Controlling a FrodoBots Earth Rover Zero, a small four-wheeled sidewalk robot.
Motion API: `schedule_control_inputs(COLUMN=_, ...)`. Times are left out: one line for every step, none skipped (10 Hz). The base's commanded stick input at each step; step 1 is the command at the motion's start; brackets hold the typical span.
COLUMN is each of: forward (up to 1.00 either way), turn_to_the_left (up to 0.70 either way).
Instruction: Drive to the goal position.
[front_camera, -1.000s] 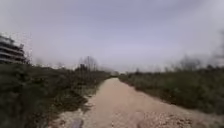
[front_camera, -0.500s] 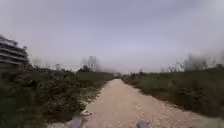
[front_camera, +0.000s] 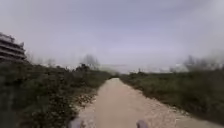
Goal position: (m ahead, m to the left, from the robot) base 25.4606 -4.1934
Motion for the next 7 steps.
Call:
schedule_control_inputs(forward=0.70, turn_to_the_left=0.00)
schedule_control_inputs(forward=0.70, turn_to_the_left=0.00)
schedule_control_inputs(forward=0.70, turn_to_the_left=0.00)
schedule_control_inputs(forward=0.70, turn_to_the_left=0.00)
schedule_control_inputs(forward=0.70, turn_to_the_left=0.00)
schedule_control_inputs(forward=0.70, turn_to_the_left=0.00)
schedule_control_inputs(forward=0.70, turn_to_the_left=0.00)
